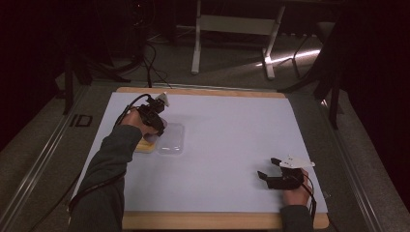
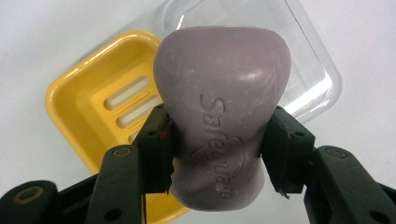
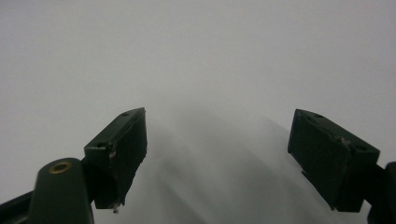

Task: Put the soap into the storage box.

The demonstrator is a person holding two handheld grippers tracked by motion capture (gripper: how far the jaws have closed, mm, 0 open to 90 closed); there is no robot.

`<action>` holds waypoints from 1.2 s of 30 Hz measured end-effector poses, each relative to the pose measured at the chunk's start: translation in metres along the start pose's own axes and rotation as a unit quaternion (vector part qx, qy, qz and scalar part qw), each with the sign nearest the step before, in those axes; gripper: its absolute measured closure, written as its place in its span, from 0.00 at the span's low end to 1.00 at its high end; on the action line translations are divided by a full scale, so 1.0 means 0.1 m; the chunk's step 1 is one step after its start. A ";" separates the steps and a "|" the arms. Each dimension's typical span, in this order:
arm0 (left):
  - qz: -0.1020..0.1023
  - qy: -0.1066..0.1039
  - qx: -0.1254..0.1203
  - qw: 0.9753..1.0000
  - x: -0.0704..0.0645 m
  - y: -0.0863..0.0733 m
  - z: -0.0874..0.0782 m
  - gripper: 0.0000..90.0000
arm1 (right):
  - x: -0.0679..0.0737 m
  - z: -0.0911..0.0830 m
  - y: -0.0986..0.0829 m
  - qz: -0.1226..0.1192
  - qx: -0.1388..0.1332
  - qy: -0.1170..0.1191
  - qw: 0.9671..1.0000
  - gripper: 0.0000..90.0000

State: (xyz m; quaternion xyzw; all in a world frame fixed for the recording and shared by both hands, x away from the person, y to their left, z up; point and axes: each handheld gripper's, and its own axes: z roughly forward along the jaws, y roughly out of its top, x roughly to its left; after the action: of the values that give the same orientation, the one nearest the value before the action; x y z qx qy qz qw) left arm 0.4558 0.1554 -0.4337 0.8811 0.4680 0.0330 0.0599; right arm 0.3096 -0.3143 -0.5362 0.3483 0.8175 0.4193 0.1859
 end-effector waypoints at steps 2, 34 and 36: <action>-0.003 -0.002 -0.003 1.000 0.02 -0.01 -0.01 0.55 | 0.00 0.00 0.00 0.001 0.000 0.000 1.000 0.21; -0.058 -0.003 -0.015 0.998 0.22 -0.04 -0.02 0.55 | -0.01 -0.01 0.00 0.005 -0.006 -0.001 1.000 0.21; -0.063 -0.003 -0.015 0.998 0.23 -0.04 -0.01 0.55 | -0.01 -0.01 0.00 0.005 -0.006 -0.001 1.000 0.21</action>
State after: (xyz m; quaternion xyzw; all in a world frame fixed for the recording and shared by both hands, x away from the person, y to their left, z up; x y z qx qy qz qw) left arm 0.4653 0.1773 -0.4332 0.8489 0.5218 0.0339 0.0766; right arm 0.3092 -0.3156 -0.5360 0.3518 0.8131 0.4246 0.1867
